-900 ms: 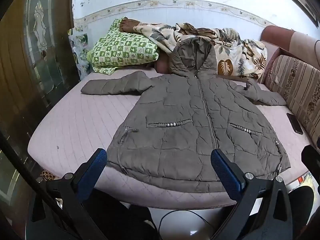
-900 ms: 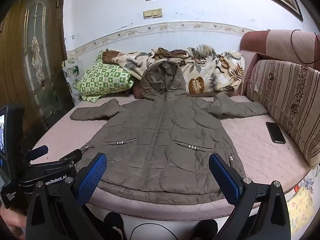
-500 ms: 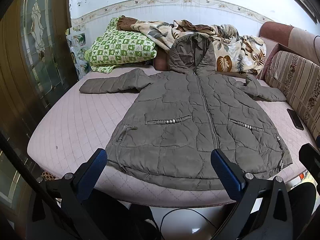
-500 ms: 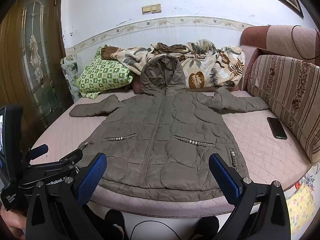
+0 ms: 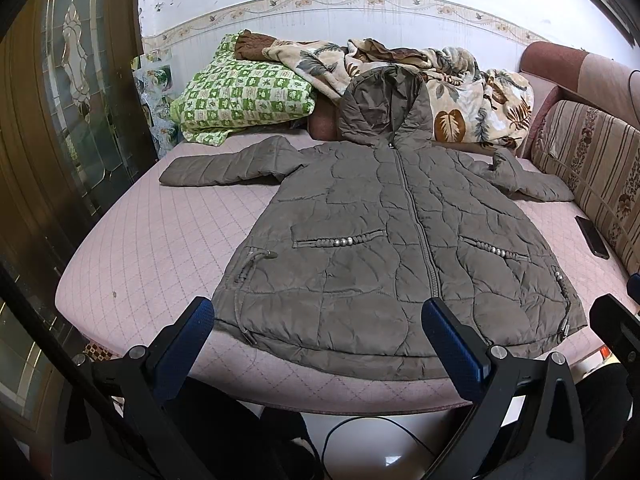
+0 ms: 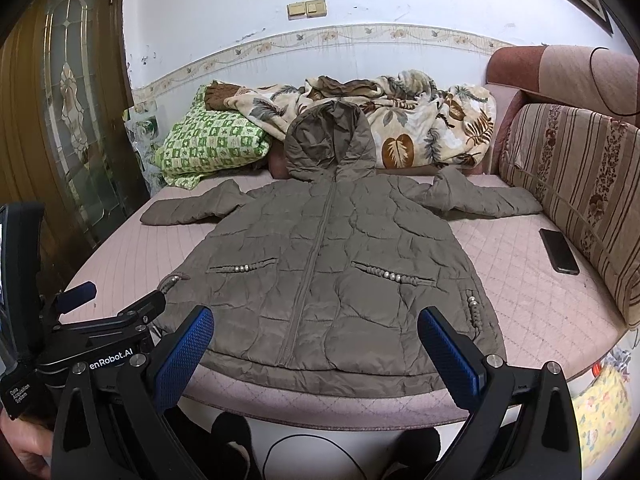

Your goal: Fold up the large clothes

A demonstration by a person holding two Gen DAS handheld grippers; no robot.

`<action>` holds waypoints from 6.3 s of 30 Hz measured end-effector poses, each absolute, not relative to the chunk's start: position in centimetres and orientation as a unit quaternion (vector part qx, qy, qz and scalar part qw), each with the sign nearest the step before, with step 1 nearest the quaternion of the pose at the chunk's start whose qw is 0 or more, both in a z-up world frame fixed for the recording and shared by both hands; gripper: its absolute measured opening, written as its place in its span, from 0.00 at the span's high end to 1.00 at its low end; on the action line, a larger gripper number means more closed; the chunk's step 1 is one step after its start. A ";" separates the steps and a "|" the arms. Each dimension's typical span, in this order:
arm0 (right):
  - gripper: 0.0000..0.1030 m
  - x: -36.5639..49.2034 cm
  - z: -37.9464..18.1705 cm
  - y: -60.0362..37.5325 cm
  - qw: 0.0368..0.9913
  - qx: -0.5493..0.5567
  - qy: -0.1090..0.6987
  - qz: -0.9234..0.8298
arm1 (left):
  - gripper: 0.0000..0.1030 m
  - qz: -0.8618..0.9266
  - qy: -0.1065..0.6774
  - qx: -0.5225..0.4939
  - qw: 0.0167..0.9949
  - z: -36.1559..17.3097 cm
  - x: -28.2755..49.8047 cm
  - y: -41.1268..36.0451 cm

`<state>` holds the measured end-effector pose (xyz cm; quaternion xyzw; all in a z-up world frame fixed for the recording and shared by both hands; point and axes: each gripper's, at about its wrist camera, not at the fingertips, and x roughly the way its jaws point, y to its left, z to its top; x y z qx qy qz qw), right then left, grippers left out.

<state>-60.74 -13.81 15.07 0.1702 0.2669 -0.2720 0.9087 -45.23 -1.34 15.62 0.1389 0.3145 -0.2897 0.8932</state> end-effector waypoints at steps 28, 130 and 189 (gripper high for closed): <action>0.00 -59.8 11.4 -19.7 0.885 0.200 0.312 -0.282 | 0.00 -0.292 0.316 0.178 0.885 13.8 -43.0 -4.3; 0.89 -27.6 6.6 -39.5 0.900 0.306 0.273 -0.151 | 0.00 -0.253 0.392 0.097 0.879 8.0 -21.6 -14.4; 0.45 -32.6 4.4 -38.8 0.875 0.234 0.371 -0.202 | 0.00 -0.250 0.413 0.120 0.868 7.3 -21.2 -16.3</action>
